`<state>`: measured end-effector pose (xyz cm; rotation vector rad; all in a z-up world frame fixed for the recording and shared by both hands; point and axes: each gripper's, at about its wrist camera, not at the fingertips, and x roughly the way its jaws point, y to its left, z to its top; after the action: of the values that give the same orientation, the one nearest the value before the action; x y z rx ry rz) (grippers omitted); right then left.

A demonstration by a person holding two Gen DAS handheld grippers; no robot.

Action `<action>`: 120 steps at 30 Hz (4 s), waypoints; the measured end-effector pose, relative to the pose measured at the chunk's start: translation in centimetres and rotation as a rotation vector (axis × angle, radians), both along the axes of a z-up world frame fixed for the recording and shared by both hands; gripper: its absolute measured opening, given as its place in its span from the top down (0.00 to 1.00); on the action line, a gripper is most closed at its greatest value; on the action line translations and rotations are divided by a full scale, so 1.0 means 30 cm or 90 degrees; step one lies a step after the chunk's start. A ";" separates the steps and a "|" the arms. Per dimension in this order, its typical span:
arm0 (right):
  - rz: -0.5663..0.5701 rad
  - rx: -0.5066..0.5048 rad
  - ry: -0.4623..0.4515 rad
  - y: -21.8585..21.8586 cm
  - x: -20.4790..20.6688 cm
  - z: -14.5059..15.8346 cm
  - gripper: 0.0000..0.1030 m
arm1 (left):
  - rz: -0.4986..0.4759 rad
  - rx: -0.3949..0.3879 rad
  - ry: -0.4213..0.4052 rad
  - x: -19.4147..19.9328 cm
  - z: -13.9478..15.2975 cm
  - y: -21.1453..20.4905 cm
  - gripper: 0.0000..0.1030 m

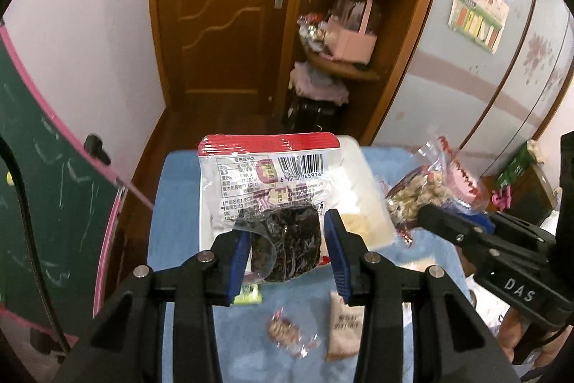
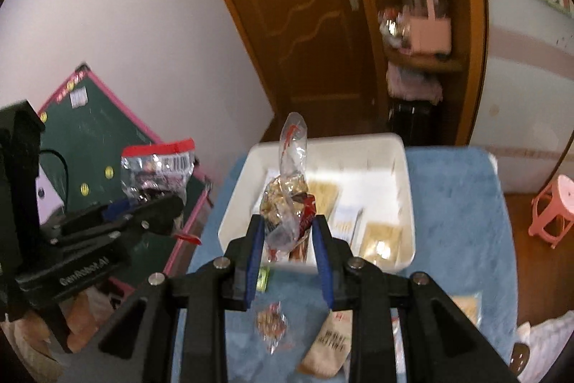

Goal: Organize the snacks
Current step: 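Carry both bags over the white tray and release them inside, then withdraw both tools from the tray toward the remaining snacks, then grasp the brown soda-cracker bag with the right tool while the left grasps the small nut packet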

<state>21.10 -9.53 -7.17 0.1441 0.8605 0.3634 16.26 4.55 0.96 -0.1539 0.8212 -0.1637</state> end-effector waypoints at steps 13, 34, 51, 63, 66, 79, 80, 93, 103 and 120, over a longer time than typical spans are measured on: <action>-0.037 -0.008 -0.020 -0.055 0.139 0.011 0.73 | 0.007 0.012 -0.025 0.185 0.050 -0.097 0.62; -0.044 -0.077 0.049 -0.065 0.238 -0.142 0.56 | 0.017 0.095 0.016 0.303 -0.065 -0.147 0.12; -0.113 -0.073 0.048 -0.089 0.093 -0.096 0.56 | -0.017 0.097 0.007 0.161 -0.047 -0.129 0.12; -0.131 -0.080 0.027 -0.052 -0.049 -0.046 0.56 | -0.022 0.068 -0.014 -0.001 -0.009 -0.048 0.12; -0.132 -0.083 0.040 -0.043 -0.083 -0.069 0.56 | -0.025 0.060 -0.003 -0.038 -0.034 -0.031 0.12; -0.143 -0.089 0.166 -0.022 -0.211 -0.329 0.56 | -0.023 0.030 0.149 -0.097 -0.348 -0.020 0.12; -0.146 -0.088 0.176 -0.022 -0.219 -0.353 0.56 | -0.023 0.031 0.166 -0.098 -0.382 -0.023 0.12; -0.172 -0.031 0.308 -0.048 -0.228 -0.636 0.34 | -0.016 0.018 0.351 -0.079 -0.730 -0.054 0.12; -0.148 -0.064 0.346 -0.011 -0.190 -0.772 0.34 | 0.010 0.008 0.414 -0.041 -0.868 -0.086 0.12; -0.086 -0.166 0.322 0.126 -0.144 -0.867 0.33 | 0.092 -0.032 0.510 0.053 -1.024 -0.128 0.12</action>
<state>16.79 -5.74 -33.17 0.0504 1.3816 0.0815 17.86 0.72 -29.75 -0.3349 1.5986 0.0240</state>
